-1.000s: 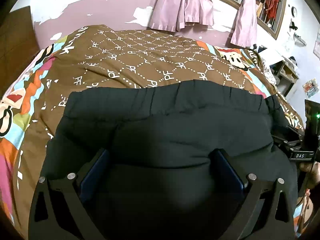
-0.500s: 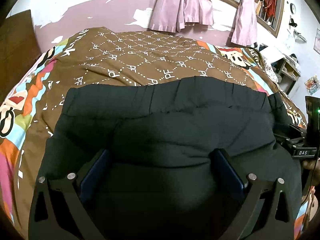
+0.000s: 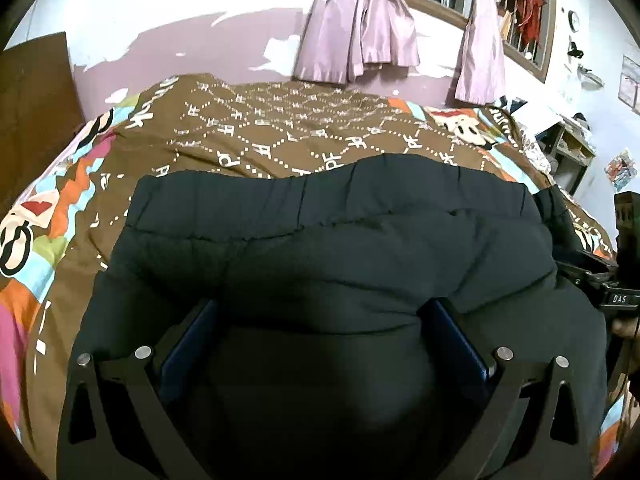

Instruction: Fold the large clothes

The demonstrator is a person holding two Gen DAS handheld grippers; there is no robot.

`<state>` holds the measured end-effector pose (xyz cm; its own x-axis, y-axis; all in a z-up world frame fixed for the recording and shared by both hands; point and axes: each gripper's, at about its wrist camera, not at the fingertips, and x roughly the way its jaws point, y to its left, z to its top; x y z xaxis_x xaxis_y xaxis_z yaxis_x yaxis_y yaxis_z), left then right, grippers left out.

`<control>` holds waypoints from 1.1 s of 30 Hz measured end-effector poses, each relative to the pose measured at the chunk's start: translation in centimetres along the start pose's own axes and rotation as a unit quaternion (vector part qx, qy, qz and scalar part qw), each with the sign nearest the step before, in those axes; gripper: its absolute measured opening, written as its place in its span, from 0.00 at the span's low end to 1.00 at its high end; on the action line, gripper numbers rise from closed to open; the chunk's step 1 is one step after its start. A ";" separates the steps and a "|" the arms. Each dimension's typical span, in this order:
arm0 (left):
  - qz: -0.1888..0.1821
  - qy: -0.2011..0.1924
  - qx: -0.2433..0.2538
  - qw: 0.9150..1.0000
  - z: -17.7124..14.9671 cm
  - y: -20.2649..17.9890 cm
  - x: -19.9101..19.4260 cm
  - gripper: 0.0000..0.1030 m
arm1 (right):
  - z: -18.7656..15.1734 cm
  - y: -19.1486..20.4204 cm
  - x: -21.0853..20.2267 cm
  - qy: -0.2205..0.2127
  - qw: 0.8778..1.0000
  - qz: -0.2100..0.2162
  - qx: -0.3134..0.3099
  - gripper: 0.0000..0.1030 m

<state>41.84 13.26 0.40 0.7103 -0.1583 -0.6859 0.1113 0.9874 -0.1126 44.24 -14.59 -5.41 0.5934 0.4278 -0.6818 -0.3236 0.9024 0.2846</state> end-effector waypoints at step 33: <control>-0.068 0.006 -0.206 0.976 -4.1 12.6 -8.6 0.99 | -3.2 -6.7 -6.8 0.011 0.995 -0.090 0.041 1.00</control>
<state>34.28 27.00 1.90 0.6995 -0.2906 -0.6529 -0.0870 0.8722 -0.4814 39.98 -23.73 -4.82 0.6204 0.2579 -0.7407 -0.1511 0.9660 0.2097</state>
